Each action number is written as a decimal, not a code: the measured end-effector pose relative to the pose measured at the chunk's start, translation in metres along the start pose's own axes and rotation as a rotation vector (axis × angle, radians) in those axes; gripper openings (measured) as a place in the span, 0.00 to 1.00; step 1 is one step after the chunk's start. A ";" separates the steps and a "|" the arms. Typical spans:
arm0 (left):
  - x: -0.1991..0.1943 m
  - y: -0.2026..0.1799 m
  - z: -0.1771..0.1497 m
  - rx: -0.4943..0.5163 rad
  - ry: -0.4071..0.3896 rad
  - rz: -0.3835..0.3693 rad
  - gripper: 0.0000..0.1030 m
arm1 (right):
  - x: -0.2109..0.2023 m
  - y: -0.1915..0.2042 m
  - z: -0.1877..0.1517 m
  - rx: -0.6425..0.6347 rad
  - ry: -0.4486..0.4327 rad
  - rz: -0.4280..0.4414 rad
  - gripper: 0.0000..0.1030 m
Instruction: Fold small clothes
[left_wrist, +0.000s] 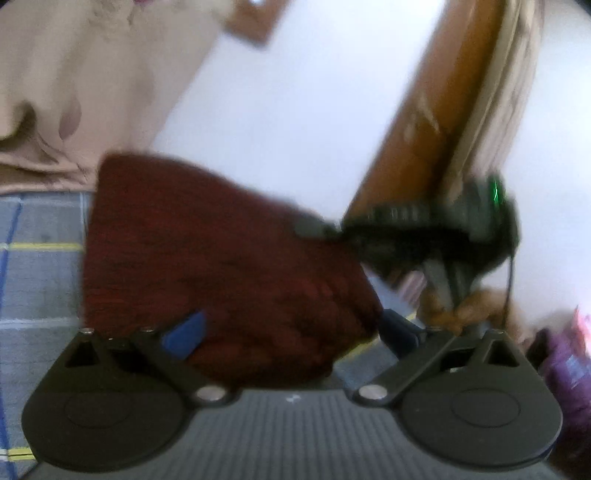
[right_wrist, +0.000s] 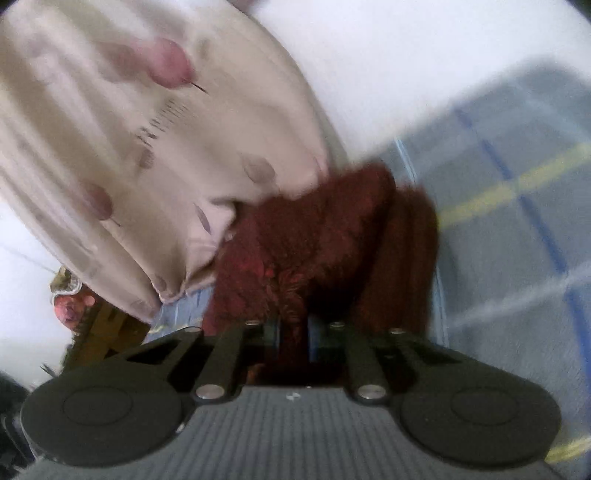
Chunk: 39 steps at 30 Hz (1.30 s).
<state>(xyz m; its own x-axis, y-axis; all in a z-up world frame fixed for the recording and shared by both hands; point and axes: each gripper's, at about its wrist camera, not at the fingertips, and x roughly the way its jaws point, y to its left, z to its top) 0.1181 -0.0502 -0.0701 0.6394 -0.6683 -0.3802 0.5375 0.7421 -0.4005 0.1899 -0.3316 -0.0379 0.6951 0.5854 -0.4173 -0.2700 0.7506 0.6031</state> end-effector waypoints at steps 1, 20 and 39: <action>-0.006 0.001 0.000 0.001 -0.022 0.008 0.98 | -0.006 -0.002 0.001 -0.022 -0.013 -0.014 0.16; 0.013 0.031 -0.009 -0.083 0.049 0.053 0.98 | 0.001 -0.047 0.019 0.086 -0.037 -0.058 0.57; 0.010 0.034 -0.017 -0.086 0.014 0.030 0.98 | 0.073 -0.047 0.036 0.042 -0.057 -0.051 0.21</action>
<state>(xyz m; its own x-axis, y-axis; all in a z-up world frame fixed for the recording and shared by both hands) 0.1333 -0.0327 -0.1010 0.6463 -0.6469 -0.4049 0.4688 0.7552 -0.4582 0.2776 -0.3354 -0.0722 0.7443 0.5272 -0.4100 -0.2057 0.7650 0.6103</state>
